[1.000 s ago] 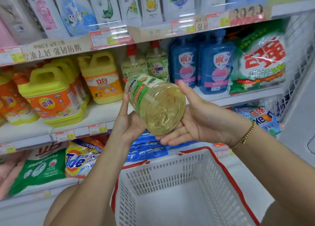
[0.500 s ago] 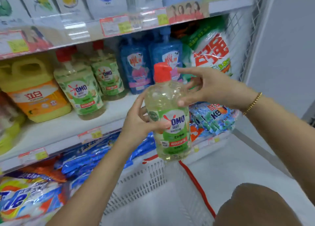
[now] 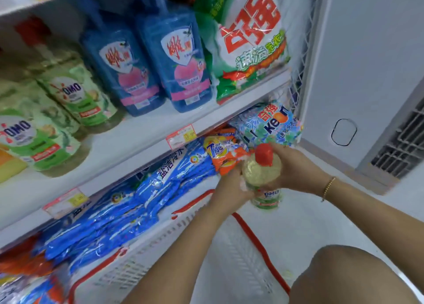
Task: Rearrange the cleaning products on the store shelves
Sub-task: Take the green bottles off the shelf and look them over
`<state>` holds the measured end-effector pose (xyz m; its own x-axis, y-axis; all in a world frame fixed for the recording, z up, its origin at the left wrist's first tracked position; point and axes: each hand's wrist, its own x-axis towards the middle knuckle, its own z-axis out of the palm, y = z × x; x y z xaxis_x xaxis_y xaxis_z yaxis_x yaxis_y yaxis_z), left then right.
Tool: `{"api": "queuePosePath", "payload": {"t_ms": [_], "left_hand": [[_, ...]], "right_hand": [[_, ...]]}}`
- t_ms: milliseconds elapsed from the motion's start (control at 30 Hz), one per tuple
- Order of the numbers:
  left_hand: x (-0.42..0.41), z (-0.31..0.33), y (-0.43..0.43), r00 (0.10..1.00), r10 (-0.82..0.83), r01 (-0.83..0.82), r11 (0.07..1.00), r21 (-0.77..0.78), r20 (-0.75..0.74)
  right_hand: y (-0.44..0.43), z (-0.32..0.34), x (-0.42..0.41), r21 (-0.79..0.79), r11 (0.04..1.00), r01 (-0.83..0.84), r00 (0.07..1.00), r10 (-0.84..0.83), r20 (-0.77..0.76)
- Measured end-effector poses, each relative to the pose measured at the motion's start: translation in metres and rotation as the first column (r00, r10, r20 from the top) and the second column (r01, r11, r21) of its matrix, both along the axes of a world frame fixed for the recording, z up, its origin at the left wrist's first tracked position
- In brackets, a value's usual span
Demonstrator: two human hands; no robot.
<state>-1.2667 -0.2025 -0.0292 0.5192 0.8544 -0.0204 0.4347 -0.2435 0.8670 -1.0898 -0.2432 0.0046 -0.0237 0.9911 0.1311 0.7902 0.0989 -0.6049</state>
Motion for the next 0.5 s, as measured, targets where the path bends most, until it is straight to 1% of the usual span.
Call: {"api": "queuePosePath", "payload": {"t_ms": [33, 67, 200, 300, 400, 500], "left_hand": [[0.004, -0.01, -0.001, 0.996, -0.004, 0.008, 0.999, 0.046, -0.088], [0.006, -0.02, -0.001, 0.989, 0.0, 0.009, 0.998, 0.061, -0.151], [0.014, -0.05, -0.005, 0.947, -0.018, 0.032, 0.999, 0.039, -0.32], [0.005, -0.062, -0.005, 0.892, -0.023, 0.033, 0.999, 0.013, -0.452], [-0.002, -0.07, -0.006, 0.867, -0.017, 0.025, 1.0, 0.008, -0.498], [0.0, -0.071, -0.007, 0.883, -0.002, 0.009, 1.0, 0.014, -0.47]], "right_hand": [[0.0, -0.017, 0.002, -0.029, 0.999, 0.019, 1.0, -0.019, 0.008], [0.0, -0.032, 0.003, -0.059, 0.997, 0.049, 0.999, -0.049, -0.001], [-0.008, -0.092, 0.004, -0.154, 0.974, 0.164, 0.979, -0.18, -0.1], [-0.016, -0.127, 0.004, -0.229, 0.944, 0.237, 0.95, -0.275, -0.149], [-0.023, -0.152, 0.003, -0.258, 0.917, 0.303, 0.928, -0.346, -0.142], [-0.028, -0.163, 0.002, -0.284, 0.884, 0.37, 0.883, -0.43, -0.189]]}}
